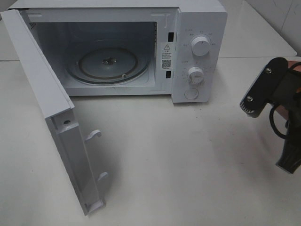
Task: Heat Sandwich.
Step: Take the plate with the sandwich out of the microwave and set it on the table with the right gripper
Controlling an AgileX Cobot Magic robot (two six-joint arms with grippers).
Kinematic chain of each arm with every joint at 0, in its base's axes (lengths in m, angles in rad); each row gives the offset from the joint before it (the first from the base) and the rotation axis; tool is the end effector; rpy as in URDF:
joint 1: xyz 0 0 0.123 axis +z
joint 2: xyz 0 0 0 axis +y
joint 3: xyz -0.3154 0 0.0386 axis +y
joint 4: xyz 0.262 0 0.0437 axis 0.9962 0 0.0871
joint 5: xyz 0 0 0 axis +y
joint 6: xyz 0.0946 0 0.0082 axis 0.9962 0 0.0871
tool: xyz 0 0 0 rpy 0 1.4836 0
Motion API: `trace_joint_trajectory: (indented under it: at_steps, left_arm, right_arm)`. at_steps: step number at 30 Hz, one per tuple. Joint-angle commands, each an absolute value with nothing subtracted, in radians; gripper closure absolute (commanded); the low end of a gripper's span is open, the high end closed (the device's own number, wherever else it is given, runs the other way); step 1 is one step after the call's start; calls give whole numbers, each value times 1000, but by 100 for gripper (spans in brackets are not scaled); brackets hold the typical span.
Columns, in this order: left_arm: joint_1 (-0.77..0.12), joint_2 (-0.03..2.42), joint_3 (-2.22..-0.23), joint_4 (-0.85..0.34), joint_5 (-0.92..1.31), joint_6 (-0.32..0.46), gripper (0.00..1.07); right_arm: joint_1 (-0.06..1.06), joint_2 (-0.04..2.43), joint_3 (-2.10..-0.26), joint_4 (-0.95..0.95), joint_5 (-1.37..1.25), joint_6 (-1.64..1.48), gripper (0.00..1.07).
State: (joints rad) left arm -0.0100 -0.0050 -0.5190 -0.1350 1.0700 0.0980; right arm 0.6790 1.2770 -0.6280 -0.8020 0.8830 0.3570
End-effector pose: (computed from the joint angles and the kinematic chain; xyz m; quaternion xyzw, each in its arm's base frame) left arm -0.0261 -0.0110 0.2875 0.0495 0.8460 -0.0441 0.5290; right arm 0.1923 0.0874 0.2373 -0.3727 0.8704 -0.2464 0.2071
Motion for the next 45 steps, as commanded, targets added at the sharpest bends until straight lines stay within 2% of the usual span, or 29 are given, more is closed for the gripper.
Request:
trace_joint_trajectory:
  at_steps: [1,9,31,39,45]
  left_arm:
    - [-5,-21,-519,-143,1073,96,9]
    - [-5,-21,-519,-143,1073,96,9]
    - [-5,-21,-519,-143,1073,96,9]
    - [-5,-21,-519,-143,1073,96,9]
    - [-5,-21,-519,-143,1073,96,9]
  right_arm:
    - [674,1361,-685,-842,940,457,107]
    - [666,1475,-754,-849,969,557,107]
    - [388,1628,-776,-867,946,679,107]
    - [328,1688,-764,-879,910,719,107]
    - [325,1734,-739,-902,879,764,107]
